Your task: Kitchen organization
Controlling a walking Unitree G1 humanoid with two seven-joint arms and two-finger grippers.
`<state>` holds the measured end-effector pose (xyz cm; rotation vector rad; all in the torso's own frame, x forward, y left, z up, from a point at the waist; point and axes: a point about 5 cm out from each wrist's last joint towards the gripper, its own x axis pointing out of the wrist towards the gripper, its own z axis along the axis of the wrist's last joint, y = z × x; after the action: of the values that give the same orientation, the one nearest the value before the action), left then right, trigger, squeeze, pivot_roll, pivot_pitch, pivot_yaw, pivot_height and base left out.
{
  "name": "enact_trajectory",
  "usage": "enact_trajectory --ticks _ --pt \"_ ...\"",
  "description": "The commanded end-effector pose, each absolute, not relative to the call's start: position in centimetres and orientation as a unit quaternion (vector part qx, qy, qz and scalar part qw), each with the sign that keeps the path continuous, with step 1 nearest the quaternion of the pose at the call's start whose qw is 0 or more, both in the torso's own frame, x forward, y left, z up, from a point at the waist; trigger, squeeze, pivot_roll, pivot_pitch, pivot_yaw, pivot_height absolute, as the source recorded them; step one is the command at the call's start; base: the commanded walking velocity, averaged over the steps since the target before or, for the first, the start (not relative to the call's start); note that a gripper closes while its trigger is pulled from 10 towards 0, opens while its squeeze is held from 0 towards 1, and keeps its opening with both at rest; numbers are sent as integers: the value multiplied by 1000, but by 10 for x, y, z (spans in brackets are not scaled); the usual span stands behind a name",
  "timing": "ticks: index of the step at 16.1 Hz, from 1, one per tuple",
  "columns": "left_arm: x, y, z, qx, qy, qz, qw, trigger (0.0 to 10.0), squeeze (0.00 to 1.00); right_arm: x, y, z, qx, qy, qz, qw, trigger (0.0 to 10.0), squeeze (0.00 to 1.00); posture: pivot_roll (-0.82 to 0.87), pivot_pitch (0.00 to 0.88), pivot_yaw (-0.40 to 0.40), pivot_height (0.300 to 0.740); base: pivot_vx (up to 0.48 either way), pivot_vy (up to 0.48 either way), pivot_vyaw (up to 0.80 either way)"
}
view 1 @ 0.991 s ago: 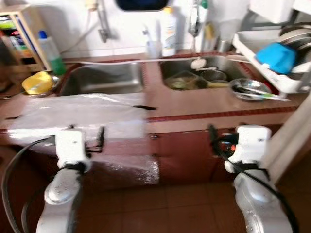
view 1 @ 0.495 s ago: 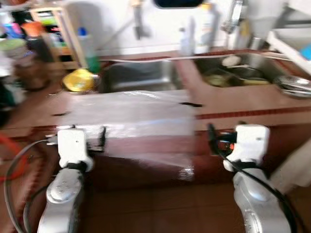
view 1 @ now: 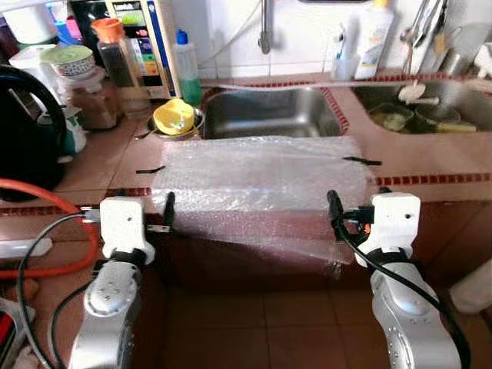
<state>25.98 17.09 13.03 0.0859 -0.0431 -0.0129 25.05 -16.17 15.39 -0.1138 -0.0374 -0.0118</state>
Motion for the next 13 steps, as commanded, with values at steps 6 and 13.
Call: enact_trajectory --ticks 6,13 --pt "264 157 126 24 -27 2 999 10000 0 257 -169 162 -79 -28 7 996 10000 0 -13 0 2 740 0 0 0" --pt "273 156 135 19 -50 -8 999 10000 0 264 -160 166 -83 -43 16 995 10000 0 -2 0 18 740 0 0 0"
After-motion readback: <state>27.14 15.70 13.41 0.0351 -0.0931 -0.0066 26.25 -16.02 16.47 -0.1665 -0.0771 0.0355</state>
